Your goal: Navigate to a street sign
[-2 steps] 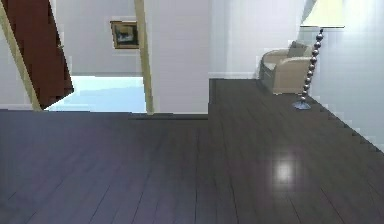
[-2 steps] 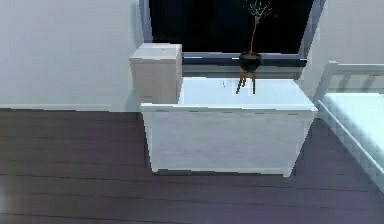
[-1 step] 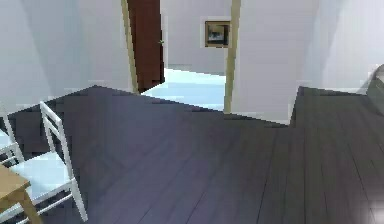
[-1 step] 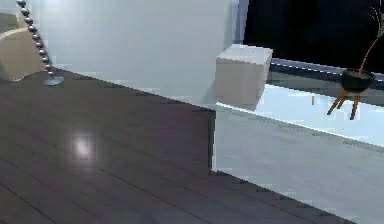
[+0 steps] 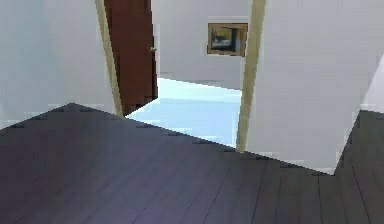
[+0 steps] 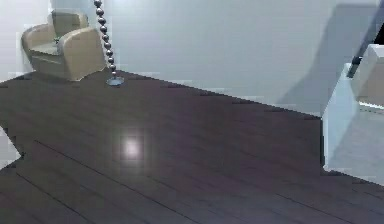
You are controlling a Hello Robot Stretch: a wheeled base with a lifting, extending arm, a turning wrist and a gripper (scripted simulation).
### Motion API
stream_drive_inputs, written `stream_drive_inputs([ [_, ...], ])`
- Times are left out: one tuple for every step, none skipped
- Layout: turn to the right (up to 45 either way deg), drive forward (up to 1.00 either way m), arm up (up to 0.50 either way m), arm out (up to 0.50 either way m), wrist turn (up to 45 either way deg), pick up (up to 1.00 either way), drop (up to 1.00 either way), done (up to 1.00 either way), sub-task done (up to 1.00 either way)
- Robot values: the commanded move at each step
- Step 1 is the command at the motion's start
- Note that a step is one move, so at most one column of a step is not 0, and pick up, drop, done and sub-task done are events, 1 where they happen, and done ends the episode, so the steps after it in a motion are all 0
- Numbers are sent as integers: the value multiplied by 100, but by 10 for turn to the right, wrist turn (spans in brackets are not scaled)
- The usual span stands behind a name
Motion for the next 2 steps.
stream_drive_inputs([
  [0, 100, 0, 0, 0, 0, 0, 0, 0],
  [0, 100, 0, 0, 0, 0, 0, 0, 0],
])
